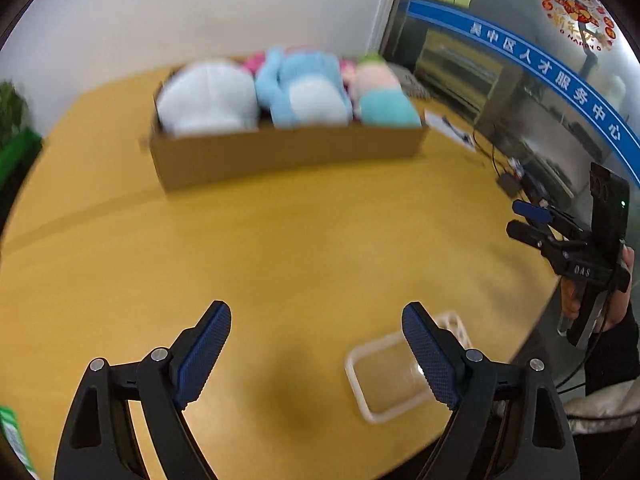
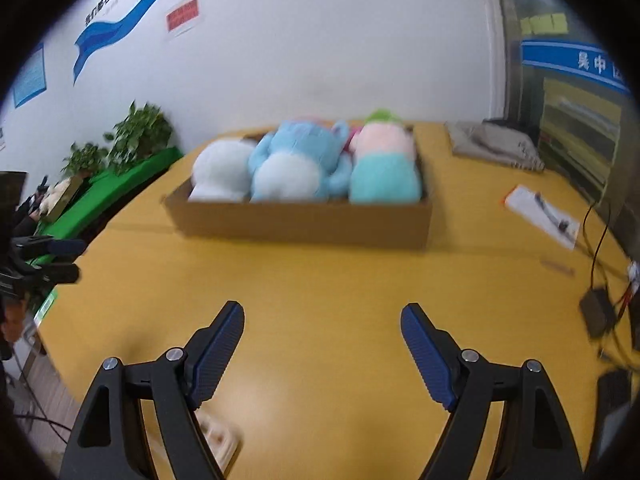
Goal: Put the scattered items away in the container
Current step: 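Move both grippers to the clear phone case and close on it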
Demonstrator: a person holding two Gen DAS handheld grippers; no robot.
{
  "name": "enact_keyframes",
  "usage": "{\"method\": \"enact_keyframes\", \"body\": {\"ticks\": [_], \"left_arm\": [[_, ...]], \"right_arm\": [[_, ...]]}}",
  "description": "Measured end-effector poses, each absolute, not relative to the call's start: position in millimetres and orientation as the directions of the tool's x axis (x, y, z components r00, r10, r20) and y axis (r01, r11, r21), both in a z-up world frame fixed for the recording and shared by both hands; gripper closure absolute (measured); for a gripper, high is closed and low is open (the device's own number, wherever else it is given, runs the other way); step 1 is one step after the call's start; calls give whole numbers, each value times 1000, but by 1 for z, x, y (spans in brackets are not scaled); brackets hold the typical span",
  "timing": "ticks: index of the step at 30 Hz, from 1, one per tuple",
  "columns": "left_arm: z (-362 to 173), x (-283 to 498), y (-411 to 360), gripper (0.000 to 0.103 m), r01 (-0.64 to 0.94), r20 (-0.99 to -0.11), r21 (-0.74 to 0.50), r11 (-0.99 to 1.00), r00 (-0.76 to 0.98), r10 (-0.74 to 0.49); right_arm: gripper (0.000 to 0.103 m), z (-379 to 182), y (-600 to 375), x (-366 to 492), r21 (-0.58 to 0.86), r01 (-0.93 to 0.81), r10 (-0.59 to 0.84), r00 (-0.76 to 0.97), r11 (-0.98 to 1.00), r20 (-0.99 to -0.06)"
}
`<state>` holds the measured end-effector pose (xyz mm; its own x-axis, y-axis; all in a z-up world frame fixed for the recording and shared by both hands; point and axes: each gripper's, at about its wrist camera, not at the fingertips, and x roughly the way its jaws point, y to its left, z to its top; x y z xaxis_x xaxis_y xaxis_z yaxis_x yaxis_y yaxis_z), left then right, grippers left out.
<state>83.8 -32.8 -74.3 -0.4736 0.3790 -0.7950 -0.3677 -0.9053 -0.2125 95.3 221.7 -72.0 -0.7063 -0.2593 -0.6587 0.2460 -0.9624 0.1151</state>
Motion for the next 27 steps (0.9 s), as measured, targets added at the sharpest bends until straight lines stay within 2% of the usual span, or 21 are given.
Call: {"method": "enact_keyframes", "body": {"ticks": [4, 8, 12, 15, 20, 27], "left_arm": [[-108, 104, -13, 13, -465, -811, -234, -854, -391, 436], [-124, 113, 3, 13, -574, -820, -206, -793, -341, 460], [-135, 118, 21, 13, -698, -846, -141, -702, -283, 451], [-142, 119, 35, 12, -787, -869, -66, -613, -257, 423], [-150, 105, 46, 12, -852, -879, -62, -519, -200, 433], [-154, 99, 60, 12, -918, -878, -67, -391, -132, 460]], "right_arm": [[22, -116, 194, 124, 129, 352, -329, -602, -927, -728], [22, -142, 178, 134, 157, 428, -387, -525, -890, -758], [22, -150, 168, 143, 124, 567, -459, -497, -814, -736], [22, -150, 160, 146, 38, 674, -476, -479, -738, -737], [22, -159, 139, 135, -41, 820, -487, -378, -571, -787], [17, -172, 128, 111, -10, 915, -488, -224, -404, -844]]}}
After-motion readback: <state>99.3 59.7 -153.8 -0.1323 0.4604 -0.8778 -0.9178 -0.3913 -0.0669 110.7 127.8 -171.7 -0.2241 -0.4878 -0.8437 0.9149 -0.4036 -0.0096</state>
